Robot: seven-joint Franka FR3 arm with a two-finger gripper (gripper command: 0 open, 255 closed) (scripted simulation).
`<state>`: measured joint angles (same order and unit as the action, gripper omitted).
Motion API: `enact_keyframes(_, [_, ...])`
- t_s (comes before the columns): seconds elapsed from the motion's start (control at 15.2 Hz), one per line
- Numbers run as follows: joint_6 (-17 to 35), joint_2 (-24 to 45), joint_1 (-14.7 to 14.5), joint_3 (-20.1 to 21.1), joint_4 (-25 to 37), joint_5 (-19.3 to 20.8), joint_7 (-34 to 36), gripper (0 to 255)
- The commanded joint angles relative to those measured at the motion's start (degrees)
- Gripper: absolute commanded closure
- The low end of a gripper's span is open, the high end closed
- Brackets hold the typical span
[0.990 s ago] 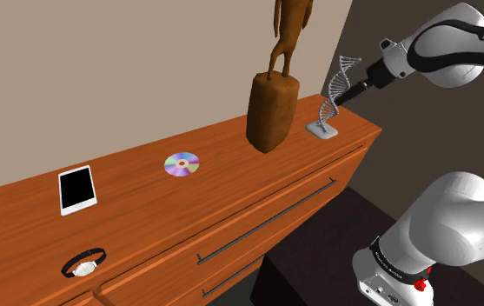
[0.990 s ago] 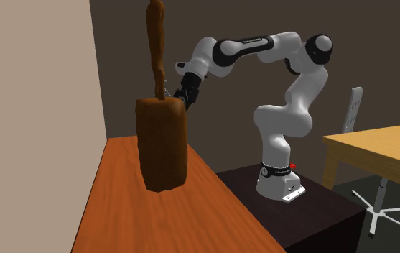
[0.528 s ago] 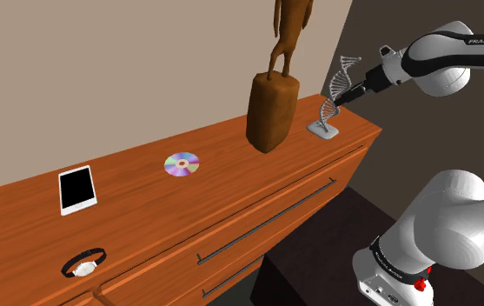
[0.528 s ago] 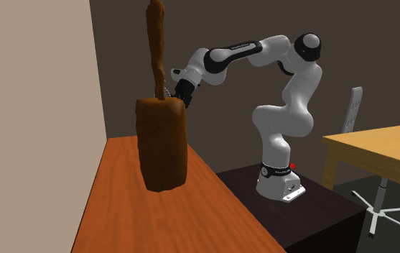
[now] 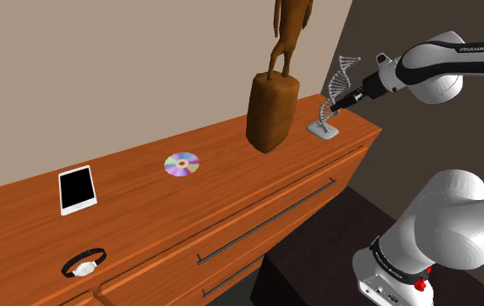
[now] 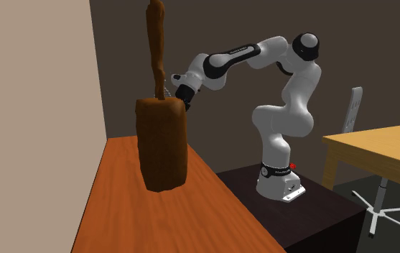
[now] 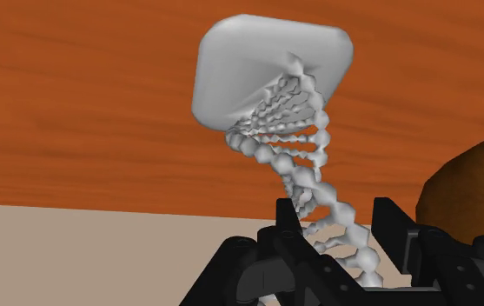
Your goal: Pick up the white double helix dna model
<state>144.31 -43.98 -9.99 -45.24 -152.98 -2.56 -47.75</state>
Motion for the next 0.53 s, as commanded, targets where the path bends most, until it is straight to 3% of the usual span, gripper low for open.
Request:
enact_keyframes(0.0, [0.01,0.02,-0.03,-0.01,-0.04,-0.01,-0.01,255])
enact_keyframes(0.46, [-0.69,-0.24,0.22,0.43,0.36,0.07,0.34,255])
